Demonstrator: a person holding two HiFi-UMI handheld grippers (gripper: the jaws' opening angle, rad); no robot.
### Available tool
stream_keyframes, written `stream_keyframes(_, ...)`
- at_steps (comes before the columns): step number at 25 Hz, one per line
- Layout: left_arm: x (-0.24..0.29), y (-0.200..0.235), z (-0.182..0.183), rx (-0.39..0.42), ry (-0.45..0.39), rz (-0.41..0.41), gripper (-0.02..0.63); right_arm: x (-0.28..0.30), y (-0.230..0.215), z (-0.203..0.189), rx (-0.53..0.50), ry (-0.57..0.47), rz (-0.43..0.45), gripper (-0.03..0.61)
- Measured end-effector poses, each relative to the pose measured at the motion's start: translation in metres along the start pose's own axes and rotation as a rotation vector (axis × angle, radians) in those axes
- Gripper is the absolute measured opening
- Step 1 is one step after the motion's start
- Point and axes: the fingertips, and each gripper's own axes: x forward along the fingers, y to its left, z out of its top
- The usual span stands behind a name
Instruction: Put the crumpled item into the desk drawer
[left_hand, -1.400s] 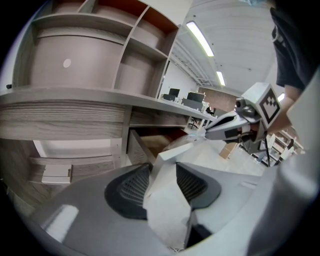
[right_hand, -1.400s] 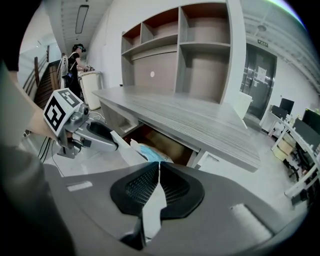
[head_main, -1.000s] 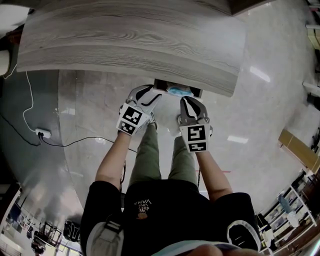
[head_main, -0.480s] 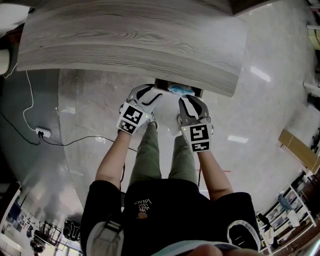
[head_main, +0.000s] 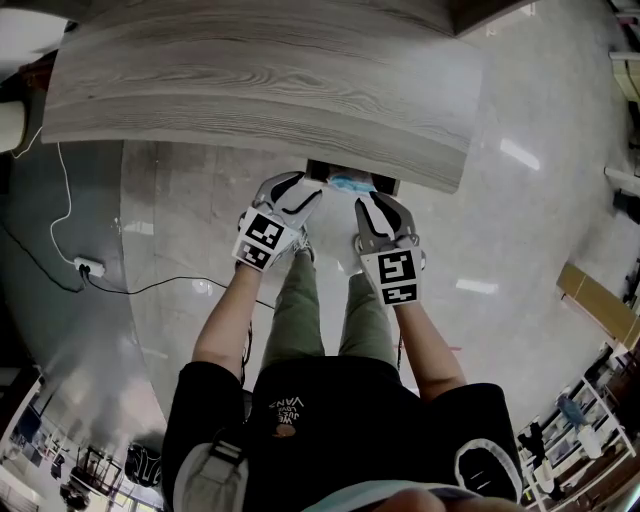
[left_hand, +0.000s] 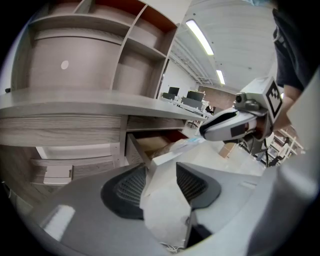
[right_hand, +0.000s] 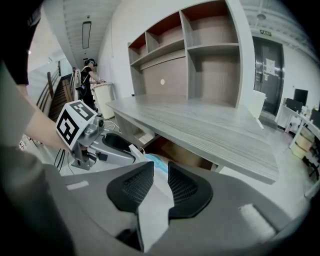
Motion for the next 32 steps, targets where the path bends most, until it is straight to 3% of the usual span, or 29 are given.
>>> stream_keyframes(4, -0.003, 0.001, -0.006, 0.034, -0.035, 0.035, 0.209, -0.012, -0.003, 0.008, -0.011, -0.017, 0.011, 0.066)
stream_keyframes(19, -0.072, -0.038, 0.071, -0.044, -0.194, 0.231, 0.209, -0.066, -0.005, 0.049, -0.077, -0.151, 0.087, 0.061)
stream_keyframes(24, -0.091, -0.053, 0.092, -0.059, -0.259, 0.281, 0.207, -0.081, -0.006, 0.064, -0.112, -0.195, 0.113, 0.003)
stream_keyframes(32, -0.124, -0.082, 0.12, -0.055, -0.356, 0.372, 0.118, -0.112, -0.006, 0.08, -0.137, -0.247, 0.156, 0.002)
